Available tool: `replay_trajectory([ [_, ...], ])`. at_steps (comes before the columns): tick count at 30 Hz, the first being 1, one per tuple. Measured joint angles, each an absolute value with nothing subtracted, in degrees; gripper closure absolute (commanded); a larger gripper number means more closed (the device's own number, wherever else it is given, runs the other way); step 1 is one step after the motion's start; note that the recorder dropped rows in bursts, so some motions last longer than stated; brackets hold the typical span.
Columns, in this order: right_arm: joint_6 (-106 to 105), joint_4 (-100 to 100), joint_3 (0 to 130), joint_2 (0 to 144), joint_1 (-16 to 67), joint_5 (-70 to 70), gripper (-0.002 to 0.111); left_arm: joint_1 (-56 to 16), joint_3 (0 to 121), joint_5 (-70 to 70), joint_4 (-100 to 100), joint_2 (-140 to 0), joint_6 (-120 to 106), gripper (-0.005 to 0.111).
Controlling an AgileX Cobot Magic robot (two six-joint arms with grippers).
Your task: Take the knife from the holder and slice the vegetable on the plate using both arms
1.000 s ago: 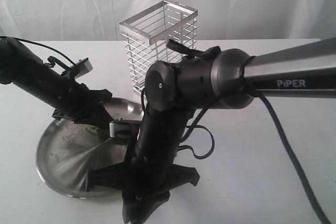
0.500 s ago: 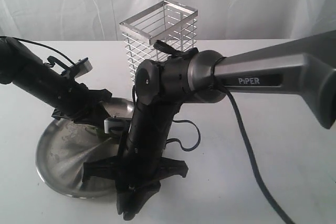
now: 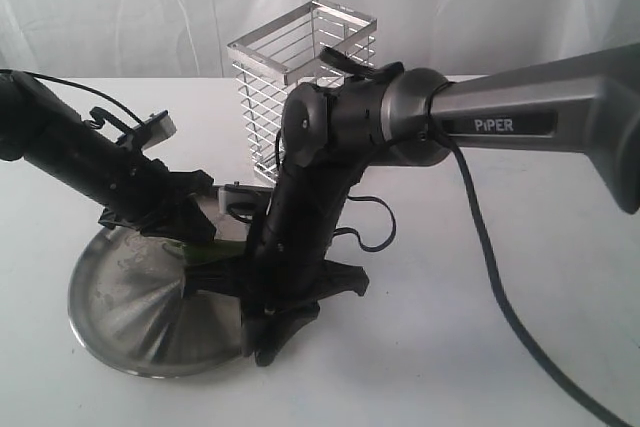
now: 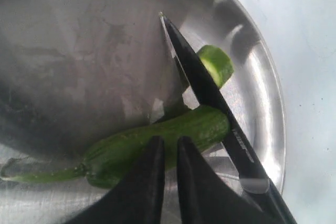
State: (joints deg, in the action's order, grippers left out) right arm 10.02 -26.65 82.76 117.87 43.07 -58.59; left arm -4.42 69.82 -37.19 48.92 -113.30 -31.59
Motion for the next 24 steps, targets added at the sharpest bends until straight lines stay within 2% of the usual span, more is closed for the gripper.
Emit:
replay_trajectory([
  [16,10.17,-20.41,83.13,110.14,42.92,-56.79,0.108,-4.42,69.82,-37.32,49.16,-113.3,-31.59,0.089],
  [24,12.0,-18.84,78.79,109.38,44.19,-57.49,0.108,-4.42,69.82,-37.32,49.55,-113.47,-31.59,0.089],
])
